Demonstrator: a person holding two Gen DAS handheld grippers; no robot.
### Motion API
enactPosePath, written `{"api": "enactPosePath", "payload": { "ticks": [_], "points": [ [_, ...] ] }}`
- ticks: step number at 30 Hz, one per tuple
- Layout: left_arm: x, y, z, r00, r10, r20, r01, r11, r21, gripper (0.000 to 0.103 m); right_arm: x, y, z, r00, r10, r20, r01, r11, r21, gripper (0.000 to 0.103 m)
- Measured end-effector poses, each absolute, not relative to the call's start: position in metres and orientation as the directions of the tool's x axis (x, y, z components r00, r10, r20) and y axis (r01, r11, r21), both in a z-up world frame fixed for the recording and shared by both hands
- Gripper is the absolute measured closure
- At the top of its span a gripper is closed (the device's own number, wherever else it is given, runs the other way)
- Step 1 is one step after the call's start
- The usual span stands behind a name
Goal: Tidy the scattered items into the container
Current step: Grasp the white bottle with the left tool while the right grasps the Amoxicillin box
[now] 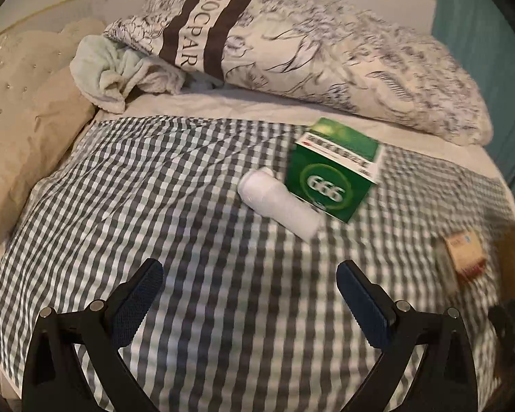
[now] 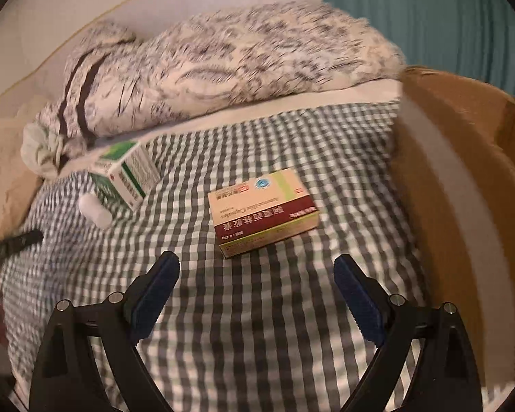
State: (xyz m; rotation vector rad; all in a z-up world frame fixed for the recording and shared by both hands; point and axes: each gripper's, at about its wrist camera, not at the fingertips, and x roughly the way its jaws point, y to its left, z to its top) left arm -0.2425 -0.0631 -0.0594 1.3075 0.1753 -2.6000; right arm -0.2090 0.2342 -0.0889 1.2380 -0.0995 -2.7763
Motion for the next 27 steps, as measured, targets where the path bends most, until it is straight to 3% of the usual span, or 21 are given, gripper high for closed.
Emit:
{"api": "enactPosePath", "payload": {
  "ticks": [5,12,17,22,27],
  "points": [
    [-0.274,-0.069,-0.079,-0.552,-0.174,-0.816,0.326,-0.945,-0.018,0.0,-0.235,0.218,-0.104,-0.659,-0.083,-0.748,0.163,-0.986,-0.034,0.011],
    [-0.302,-0.078,-0.104,-0.522,-0.187,-0.832,0.354,-0.935,-0.011,0.0,-0.265,0.218,-0.117,-0.639,-0.09,-0.764,0.211,-0.976,-0.061,0.011],
    [-0.318,-0.08,-0.121,-0.501,-0.186,-0.845,0.368,-0.93,-0.014,0.0,-0.277,0.213,-0.124,-0.662,-0.022,-0.749,0.228,-0.958,-0.172,0.011],
    [-0.329,-0.073,-0.14,-0.467,-0.178,-0.866,0.338,-0.941,0.011,0.0,-0.288,0.219,-0.127,-0.641,-0.083,-0.763,0.251,-0.962,-0.107,0.01],
    [-0.327,-0.069,-0.155,-0.496,-0.176,-0.85,0.327,-0.945,0.004,0.0,-0.297,0.225,-0.136,-0.627,-0.109,-0.771,0.242,-0.968,-0.06,0.0]
  ]
}}
